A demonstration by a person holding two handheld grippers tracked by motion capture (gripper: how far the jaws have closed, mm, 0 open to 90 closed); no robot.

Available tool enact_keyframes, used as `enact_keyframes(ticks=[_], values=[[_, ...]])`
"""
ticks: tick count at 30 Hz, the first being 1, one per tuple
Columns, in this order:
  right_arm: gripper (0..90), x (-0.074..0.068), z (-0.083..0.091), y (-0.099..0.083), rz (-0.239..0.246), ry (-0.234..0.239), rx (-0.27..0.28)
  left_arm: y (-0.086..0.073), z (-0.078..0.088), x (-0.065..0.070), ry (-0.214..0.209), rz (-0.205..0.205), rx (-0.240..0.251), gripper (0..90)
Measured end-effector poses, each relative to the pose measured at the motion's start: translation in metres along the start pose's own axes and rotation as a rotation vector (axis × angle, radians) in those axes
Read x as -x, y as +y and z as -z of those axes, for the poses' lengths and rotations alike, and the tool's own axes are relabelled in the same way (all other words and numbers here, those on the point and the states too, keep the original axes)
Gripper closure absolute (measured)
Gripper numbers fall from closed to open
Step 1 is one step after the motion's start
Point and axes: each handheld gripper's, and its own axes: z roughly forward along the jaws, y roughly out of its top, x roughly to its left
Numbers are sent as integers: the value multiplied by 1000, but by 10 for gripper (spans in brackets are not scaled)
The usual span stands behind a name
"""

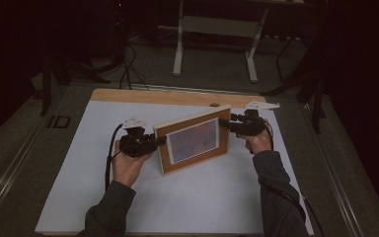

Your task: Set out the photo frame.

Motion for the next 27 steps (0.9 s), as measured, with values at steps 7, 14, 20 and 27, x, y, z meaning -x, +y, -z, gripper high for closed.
enact_keyframes(ticks=[7,14,20,27], values=[[527,0,3,-1,-4,-4,8,3,-2,-4,-10,1,9,685],[536,1,7,-1,-14,-6,26,9,-3,-8,-24,1,25,679],[546,1,8,0,-16,-8,35,13,-5,-15,-29,7,36,671],[552,2,6,-1,-40,-14,46,18,-8,-22,-31,-2,45,662]])
